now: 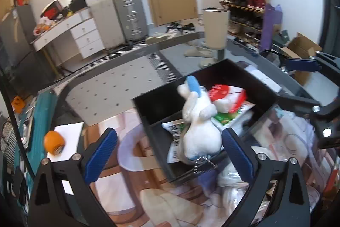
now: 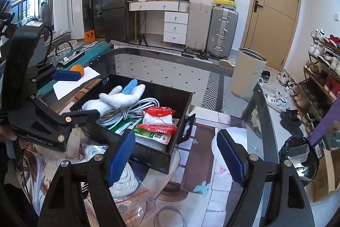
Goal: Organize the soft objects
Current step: 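Withdraw both tools from the box toward the clear plastic bags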
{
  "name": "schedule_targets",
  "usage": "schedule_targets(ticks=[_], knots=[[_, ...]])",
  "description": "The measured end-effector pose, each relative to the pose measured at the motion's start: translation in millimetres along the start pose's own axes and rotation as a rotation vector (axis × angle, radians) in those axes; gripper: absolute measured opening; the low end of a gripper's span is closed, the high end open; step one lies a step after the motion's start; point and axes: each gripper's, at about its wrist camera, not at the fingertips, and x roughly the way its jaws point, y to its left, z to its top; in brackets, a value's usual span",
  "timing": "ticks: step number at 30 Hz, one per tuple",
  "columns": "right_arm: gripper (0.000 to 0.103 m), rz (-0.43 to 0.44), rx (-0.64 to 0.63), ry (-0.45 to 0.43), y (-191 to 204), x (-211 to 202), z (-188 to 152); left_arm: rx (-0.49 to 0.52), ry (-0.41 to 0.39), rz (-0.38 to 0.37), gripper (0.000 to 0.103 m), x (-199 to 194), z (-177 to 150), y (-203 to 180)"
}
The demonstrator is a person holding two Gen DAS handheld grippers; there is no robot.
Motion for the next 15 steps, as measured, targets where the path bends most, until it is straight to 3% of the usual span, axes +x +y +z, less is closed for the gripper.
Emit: schedule_targets(ticks=[4,10,15], knots=[[0.081,-0.004,0.008,-0.002,-2,-3,-3,-0.034,0.006,0.052,0.100,2,-4,8],[0.082,0.001,0.016,-0.002,-1,-6,-7,-0.087,0.001,0.038,0.101,1,-12,18],[0.092,0.036,0.039,-0.002,3,-11,-17,-0.124,-0.030,0.002,0.101,-12,-22,21]])
